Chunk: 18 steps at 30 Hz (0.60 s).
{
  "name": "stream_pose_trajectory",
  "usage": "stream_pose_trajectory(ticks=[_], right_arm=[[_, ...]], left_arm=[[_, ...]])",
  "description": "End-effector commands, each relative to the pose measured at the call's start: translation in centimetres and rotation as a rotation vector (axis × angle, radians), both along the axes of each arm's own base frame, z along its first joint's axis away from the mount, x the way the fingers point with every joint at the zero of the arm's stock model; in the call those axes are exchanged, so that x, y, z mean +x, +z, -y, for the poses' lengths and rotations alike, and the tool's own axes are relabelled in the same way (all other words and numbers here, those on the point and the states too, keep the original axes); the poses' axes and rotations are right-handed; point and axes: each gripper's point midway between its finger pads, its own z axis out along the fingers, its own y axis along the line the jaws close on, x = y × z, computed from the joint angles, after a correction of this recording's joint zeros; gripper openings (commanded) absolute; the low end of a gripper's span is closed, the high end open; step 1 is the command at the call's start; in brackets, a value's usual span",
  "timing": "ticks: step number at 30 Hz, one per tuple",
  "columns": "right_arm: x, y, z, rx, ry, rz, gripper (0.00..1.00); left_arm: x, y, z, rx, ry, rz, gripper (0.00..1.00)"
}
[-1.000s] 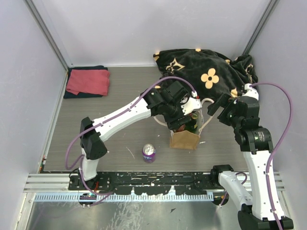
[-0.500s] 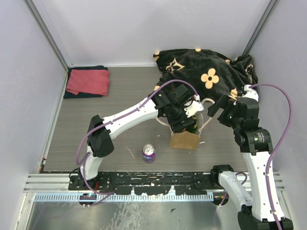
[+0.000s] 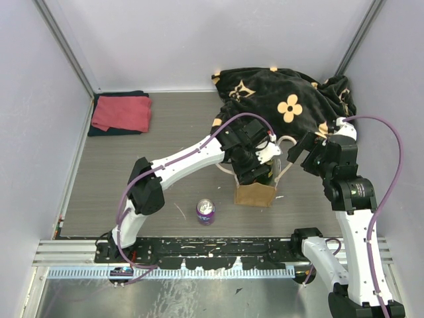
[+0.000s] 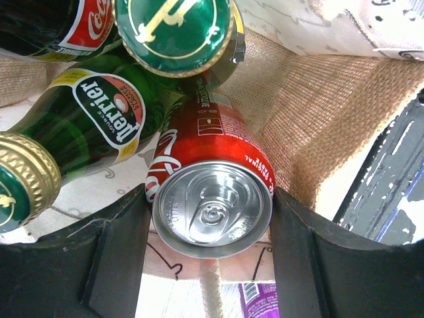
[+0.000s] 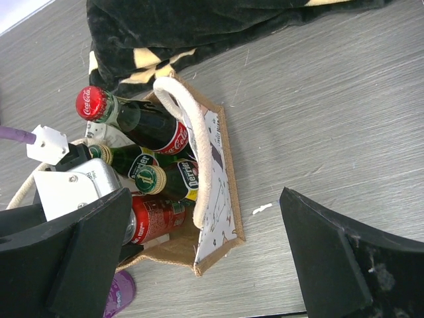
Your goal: Place the beverage into the canvas bag
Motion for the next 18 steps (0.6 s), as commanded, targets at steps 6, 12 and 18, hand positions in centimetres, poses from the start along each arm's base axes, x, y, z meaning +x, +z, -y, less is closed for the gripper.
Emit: stream_pose_trajectory(ticks=[6, 12, 18], right_arm=[[-0.4, 0.5, 0.8, -0.047, -0.017, 0.027, 1.00], [-0.4, 0.0, 0.8, -0.050, -0.014, 0.012, 1.00], [-0.4, -0.1, 0.8, -0.050, -0.012, 0.012, 1.00]], left_arm=[[-0.2, -2.6, 0.3, 0.029, -0.001, -0.054, 0.00], [-0.1, -4.3, -0.3, 0.071, 0.000, -0.053, 0.00], [0.0, -4.1, -0.7, 0.084, 0.002, -0.044, 0.00]])
